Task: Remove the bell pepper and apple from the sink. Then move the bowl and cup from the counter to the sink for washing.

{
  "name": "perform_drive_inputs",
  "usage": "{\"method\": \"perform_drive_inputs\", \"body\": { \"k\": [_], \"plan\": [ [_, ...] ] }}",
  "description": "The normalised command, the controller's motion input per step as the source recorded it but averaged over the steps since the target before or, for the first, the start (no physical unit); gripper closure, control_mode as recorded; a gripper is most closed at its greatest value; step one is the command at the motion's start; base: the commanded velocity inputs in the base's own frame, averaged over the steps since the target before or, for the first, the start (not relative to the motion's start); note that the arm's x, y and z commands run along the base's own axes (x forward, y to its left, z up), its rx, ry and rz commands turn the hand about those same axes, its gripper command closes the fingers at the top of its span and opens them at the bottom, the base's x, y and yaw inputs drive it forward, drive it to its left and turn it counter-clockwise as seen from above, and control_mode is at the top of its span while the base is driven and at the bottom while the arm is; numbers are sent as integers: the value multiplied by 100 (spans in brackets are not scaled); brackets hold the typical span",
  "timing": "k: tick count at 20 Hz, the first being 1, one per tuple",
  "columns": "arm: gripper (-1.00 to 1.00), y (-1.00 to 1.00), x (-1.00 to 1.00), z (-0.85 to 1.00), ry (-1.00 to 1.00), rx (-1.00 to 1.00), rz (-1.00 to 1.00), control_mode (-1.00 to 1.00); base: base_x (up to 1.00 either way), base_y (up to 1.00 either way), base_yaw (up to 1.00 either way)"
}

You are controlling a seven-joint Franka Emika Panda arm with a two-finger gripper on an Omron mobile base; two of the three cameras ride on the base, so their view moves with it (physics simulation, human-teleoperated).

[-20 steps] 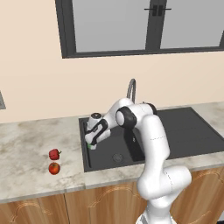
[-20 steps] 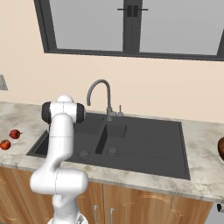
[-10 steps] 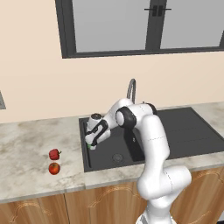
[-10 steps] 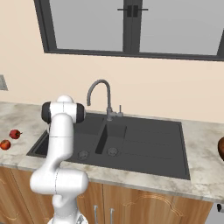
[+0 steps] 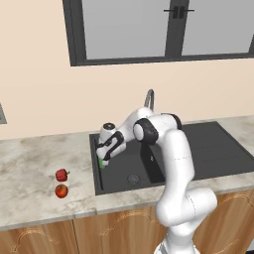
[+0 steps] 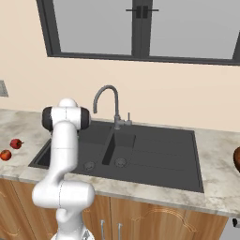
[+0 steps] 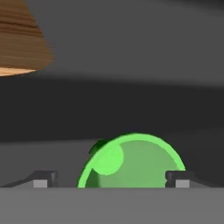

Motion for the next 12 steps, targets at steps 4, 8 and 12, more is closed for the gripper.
{"method": "perform_drive_inputs", "body": {
  "k": [4, 8, 12],
  "plan": [
    [-100, -13, -19, 36, 0, 0, -23, -100, 0, 0, 0],
    [-100, -12, -17, 37, 6, -1, -26, -100, 0, 0, 0],
    [-100, -14, -23, 41, 5, 0, -23, -100, 0, 0, 0]
  ]
}}
